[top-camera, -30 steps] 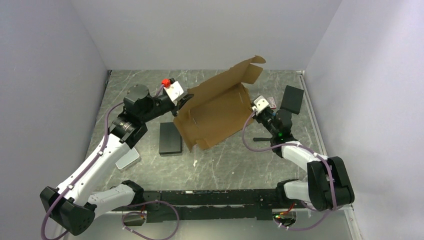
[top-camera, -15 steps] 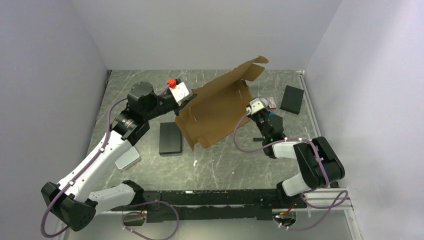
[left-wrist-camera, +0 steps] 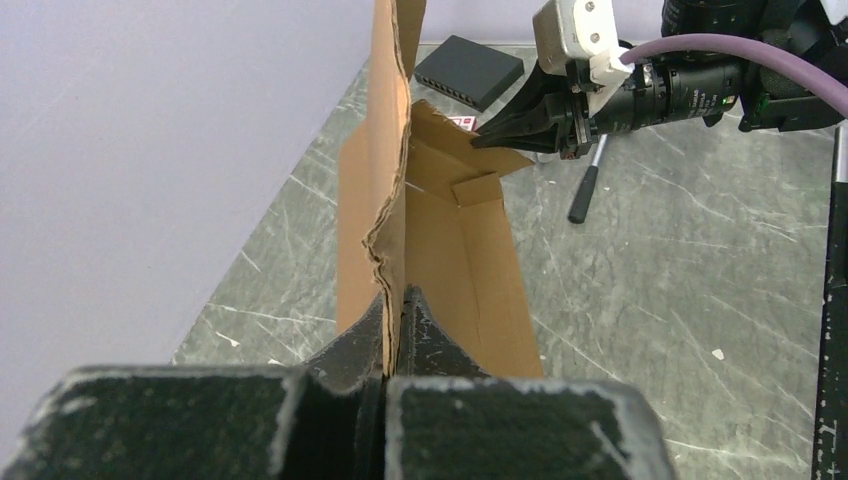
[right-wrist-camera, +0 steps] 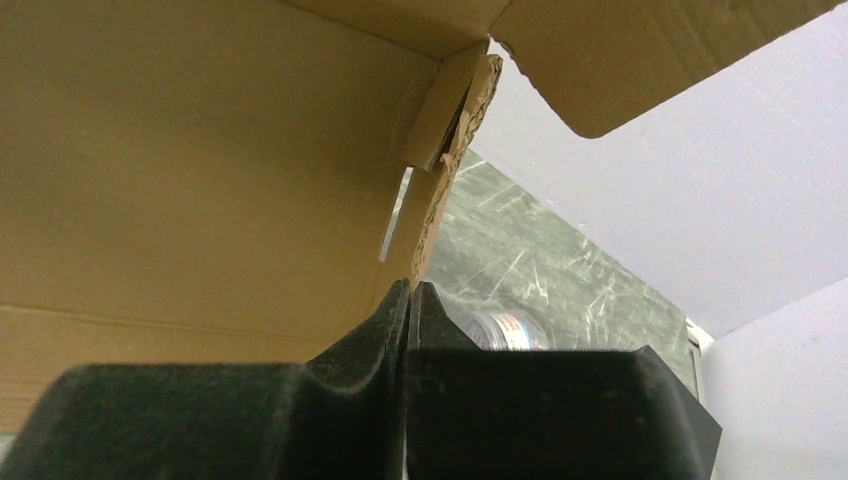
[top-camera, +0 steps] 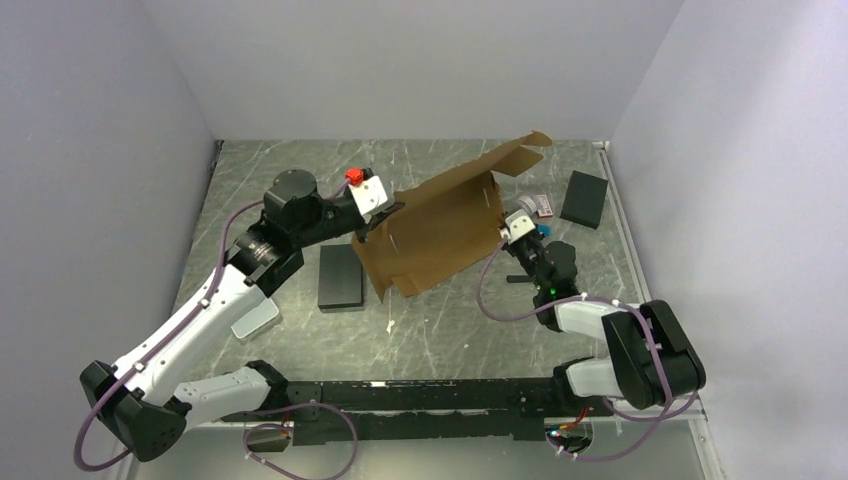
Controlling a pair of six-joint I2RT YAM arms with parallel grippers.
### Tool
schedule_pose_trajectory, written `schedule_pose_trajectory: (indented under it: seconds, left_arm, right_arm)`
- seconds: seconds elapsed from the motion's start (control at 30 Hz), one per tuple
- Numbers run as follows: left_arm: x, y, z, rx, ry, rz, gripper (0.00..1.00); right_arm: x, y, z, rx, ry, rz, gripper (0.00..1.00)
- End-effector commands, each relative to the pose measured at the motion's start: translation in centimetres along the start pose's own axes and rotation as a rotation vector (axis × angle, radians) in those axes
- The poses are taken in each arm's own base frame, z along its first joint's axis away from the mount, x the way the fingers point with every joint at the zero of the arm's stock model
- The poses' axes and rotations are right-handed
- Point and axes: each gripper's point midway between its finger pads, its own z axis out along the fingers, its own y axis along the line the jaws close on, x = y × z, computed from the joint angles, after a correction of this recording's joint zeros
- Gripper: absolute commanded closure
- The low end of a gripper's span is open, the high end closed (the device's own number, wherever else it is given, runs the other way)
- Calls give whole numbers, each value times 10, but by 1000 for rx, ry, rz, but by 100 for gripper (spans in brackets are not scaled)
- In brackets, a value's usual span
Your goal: Fold the paper box
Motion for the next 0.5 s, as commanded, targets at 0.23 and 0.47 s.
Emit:
schedule_pose_trajectory:
  seconds: [0.23, 0.47]
  left_arm:
    - [-20, -29, -11, 77, -45, -95, 100]
    - [-18, -41, -12, 104, -29, -114, 100]
  right_arm:
    - [15, 15, -11, -114, 61, 3, 100]
    - [23, 24, -18, -172, 86, -15, 100]
